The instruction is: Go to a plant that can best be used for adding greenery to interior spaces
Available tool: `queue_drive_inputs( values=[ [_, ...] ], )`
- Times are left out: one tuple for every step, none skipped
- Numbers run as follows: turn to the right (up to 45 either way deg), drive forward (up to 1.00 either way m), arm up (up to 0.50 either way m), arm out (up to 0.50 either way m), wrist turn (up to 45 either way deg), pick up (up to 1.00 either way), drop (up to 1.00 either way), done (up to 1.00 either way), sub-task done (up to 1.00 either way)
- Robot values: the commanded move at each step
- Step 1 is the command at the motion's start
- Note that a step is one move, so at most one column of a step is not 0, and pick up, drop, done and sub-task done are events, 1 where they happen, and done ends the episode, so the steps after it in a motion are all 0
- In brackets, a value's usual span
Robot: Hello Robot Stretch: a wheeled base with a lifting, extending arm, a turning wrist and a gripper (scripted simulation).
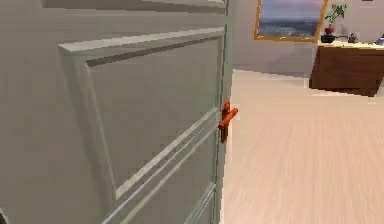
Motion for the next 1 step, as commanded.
queue_drive_inputs(
  values=[
    [45.0,0.00,0.00,0.00,0.0,0.00,0.00,0.00,0.00]
  ],
)
